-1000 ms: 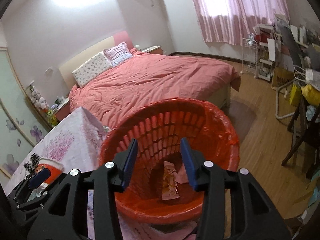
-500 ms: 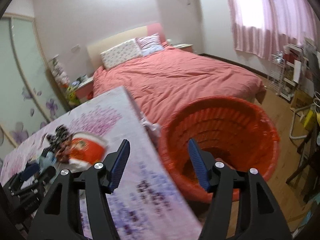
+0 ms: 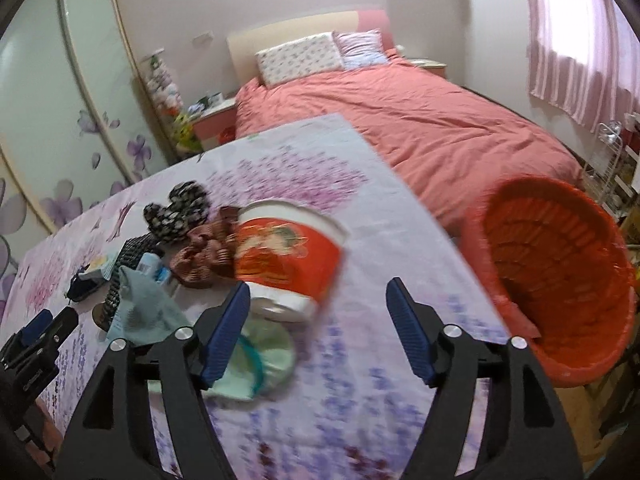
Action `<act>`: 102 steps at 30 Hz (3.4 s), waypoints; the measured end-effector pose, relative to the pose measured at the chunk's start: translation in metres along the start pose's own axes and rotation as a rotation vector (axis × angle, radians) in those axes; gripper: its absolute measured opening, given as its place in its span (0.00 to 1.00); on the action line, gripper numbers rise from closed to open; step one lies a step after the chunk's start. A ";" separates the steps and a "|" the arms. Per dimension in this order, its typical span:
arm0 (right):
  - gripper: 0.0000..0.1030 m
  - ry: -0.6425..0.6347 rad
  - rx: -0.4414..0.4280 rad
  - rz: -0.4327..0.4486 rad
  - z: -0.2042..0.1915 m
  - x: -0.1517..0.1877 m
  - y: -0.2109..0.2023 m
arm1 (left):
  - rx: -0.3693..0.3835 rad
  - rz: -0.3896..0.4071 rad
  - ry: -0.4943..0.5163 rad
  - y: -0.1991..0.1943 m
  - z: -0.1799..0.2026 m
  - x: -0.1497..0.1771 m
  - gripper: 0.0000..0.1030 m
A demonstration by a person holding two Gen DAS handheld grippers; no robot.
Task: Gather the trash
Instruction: 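Return both tools to the bed and grasp the red paper cup with the right tool, then grasp the grey-green sock with the left tool while the right tool holds the cup, then carry cup and sock to the orange basket and release both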
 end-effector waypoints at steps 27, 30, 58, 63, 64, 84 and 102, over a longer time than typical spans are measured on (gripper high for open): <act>0.73 0.097 0.069 -0.111 0.002 0.004 0.054 | 0.033 -0.022 -0.008 0.020 -0.007 0.007 0.79; 0.73 0.110 0.068 -0.094 0.010 0.004 0.048 | 0.046 -0.016 0.002 0.017 0.000 0.006 0.79; 0.73 0.055 0.071 -0.035 0.044 0.020 0.011 | 0.142 -0.104 0.087 0.030 0.124 0.017 0.46; 0.73 0.057 0.064 -0.031 0.045 0.020 0.008 | 0.138 -0.096 0.078 0.029 0.118 0.015 0.18; 0.73 0.056 0.063 -0.028 0.044 0.019 0.007 | 0.162 -0.095 0.071 0.027 0.118 0.013 0.14; 0.73 0.051 0.023 0.089 0.047 0.001 -0.044 | 0.268 0.032 0.097 -0.034 0.143 -0.017 0.09; 0.73 0.097 0.079 0.169 0.096 -0.004 -0.087 | 0.386 0.051 0.172 -0.063 0.217 -0.019 0.09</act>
Point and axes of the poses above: each gripper's, at about its wrist camera, not at the fingertips, and y roughly the way its jaws point, z to its right, x to its underside, the point moved 9 cm from there along y, roughly the way its jaws point, and after that the axes turned 4 degrees about -x, right-handed, at the moved point
